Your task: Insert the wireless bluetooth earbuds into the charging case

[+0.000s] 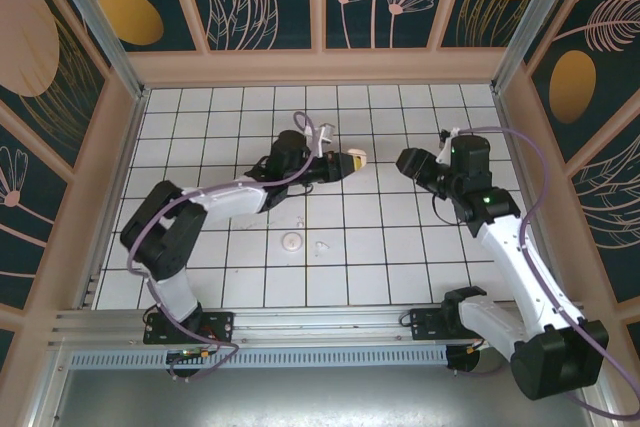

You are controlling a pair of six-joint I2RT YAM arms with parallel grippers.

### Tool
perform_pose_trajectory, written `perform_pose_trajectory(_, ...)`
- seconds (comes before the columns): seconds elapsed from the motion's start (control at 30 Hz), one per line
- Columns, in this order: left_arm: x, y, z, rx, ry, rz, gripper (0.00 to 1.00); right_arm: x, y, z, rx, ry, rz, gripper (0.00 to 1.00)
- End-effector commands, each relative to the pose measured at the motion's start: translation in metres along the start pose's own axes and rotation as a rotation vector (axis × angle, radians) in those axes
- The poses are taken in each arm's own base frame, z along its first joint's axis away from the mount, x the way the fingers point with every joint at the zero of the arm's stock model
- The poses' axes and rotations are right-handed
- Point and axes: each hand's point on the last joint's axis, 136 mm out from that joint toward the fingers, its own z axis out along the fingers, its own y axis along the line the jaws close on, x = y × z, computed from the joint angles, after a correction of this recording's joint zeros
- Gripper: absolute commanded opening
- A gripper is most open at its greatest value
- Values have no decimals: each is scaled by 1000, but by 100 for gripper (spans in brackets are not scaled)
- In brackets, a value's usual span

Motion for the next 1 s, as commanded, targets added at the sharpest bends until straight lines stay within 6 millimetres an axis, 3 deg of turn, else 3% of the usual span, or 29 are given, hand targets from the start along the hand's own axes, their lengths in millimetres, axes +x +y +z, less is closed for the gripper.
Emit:
perform_pose_trajectory(0.0,11,23,18,-134,51,-209,13,-8,-4,-3,-12,-80,54,59)
perform_pose_trajectory(0.13,17,49,40,-224,115,-312,14,-1,-15,-3,11,-88,65,59)
perform_pose_trajectory(0.4,25,73,66,-327,152,-389,16,9,-24,-9,10,-106,72,59)
perform_pose_trajectory(0.97,40,110,74,-454,192,-438,22,9,-21,-17,-7,-120,64,59)
